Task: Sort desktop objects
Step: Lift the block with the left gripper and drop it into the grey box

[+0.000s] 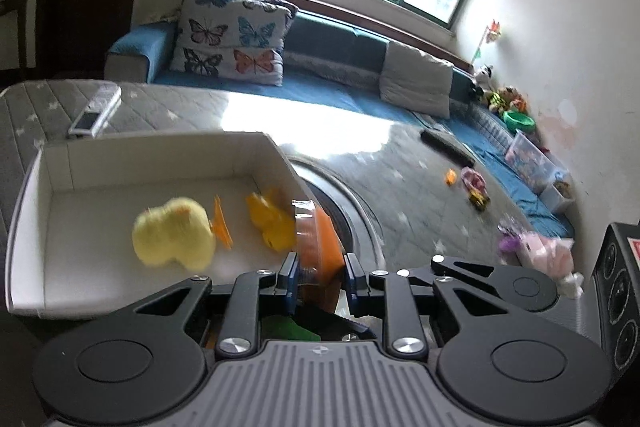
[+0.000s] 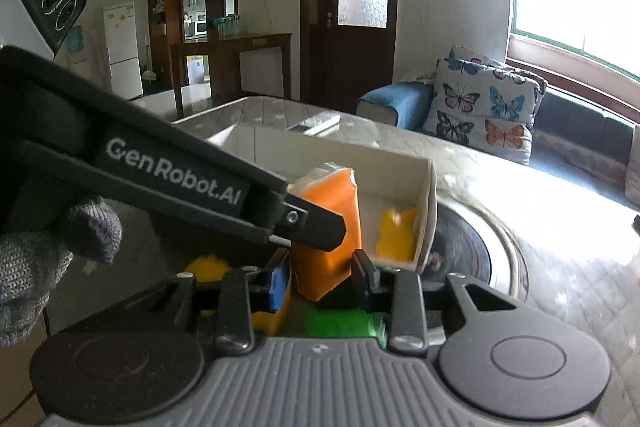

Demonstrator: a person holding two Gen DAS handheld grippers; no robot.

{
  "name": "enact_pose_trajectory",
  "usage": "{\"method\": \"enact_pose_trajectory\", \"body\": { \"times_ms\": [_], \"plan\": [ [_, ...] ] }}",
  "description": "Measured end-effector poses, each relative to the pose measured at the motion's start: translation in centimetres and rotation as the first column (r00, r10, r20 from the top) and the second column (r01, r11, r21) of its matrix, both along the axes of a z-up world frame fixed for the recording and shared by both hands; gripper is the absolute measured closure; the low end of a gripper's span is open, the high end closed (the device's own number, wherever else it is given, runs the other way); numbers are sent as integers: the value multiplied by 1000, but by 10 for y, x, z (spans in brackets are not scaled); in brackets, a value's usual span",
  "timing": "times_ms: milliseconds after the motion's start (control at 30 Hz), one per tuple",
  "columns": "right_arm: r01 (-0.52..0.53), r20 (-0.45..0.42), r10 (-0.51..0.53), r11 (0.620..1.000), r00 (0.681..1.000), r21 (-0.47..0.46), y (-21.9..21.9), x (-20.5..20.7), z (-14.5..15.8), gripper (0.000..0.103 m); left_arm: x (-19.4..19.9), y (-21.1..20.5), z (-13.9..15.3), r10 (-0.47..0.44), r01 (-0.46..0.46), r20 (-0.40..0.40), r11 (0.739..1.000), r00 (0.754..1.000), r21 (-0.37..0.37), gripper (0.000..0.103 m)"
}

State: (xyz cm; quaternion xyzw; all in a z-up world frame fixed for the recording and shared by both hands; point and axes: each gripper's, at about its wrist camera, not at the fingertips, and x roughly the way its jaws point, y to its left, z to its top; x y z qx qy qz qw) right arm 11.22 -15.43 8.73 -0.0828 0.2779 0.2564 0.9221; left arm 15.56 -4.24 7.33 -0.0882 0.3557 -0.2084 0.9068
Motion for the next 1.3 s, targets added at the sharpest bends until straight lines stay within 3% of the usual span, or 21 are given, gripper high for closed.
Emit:
{"method": "enact_pose_trajectory", "body": {
  "times_ms": [233, 633, 1300],
  "plan": [
    [17, -9, -17, 1000, 1000, 18, 9, 41, 2, 70, 37, 8, 1, 47, -47, -10, 999, 999, -17, 78],
    [37, -97, -36, 999, 995, 10, 12, 81, -29, 70, 69, 11, -32, 66, -66, -85, 998, 994, 2, 76],
    [50, -68, -50, 999, 996, 11, 0, 66, -25, 69, 49, 12, -31, 80, -78, -69, 996, 994, 35, 76]
  ]
}}
